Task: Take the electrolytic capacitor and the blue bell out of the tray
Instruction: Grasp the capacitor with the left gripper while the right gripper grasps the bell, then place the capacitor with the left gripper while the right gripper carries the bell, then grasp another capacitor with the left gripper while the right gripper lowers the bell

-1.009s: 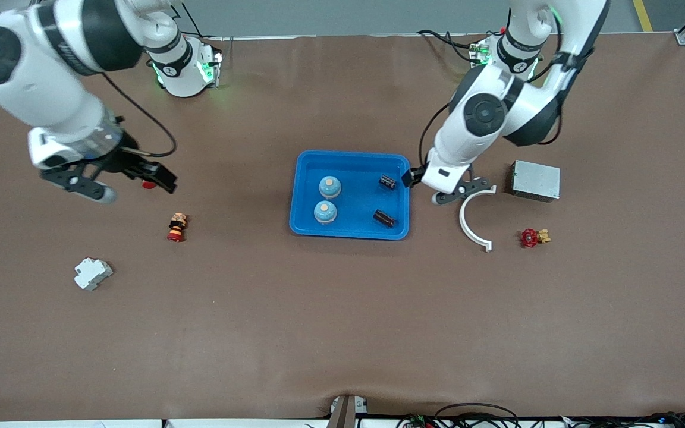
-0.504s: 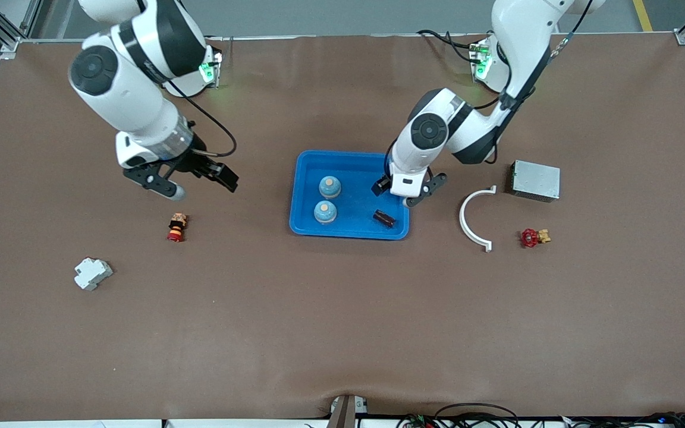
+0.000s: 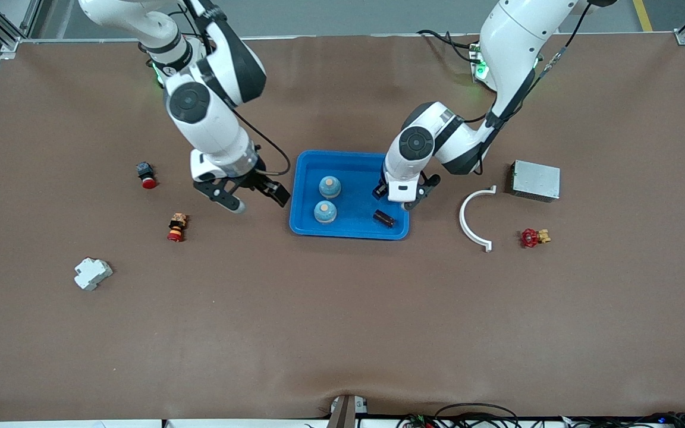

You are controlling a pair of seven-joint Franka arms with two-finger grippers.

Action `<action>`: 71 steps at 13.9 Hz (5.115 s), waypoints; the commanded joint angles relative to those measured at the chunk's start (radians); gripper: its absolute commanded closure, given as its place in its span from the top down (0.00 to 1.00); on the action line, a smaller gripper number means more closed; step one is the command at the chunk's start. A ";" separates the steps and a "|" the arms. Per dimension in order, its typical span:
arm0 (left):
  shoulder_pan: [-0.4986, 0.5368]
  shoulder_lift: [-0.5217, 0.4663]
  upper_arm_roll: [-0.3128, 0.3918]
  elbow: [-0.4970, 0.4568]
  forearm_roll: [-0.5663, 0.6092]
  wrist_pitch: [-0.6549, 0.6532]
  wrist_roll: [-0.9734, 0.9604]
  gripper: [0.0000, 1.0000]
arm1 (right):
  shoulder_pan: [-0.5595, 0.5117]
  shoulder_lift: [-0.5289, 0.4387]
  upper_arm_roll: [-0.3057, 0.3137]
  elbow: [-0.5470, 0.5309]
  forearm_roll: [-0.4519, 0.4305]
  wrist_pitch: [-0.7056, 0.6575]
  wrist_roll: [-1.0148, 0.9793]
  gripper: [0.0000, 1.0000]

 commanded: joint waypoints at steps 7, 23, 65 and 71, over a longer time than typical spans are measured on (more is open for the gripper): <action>-0.032 -0.027 0.004 0.036 0.039 -0.058 -0.079 0.00 | 0.116 0.210 -0.016 0.056 0.006 0.229 0.154 1.00; 0.416 -0.061 0.000 0.085 0.304 -0.347 0.084 0.00 | 0.196 0.435 -0.026 0.184 -0.049 0.280 0.190 1.00; 0.195 0.091 -0.189 0.243 0.363 -0.151 -0.398 0.75 | -0.539 0.304 -0.020 0.288 -0.218 -0.141 -1.053 0.00; 0.155 0.166 -0.187 0.291 0.514 -0.129 -0.568 0.72 | -0.620 0.333 -0.014 0.267 -0.168 -0.047 -1.163 0.00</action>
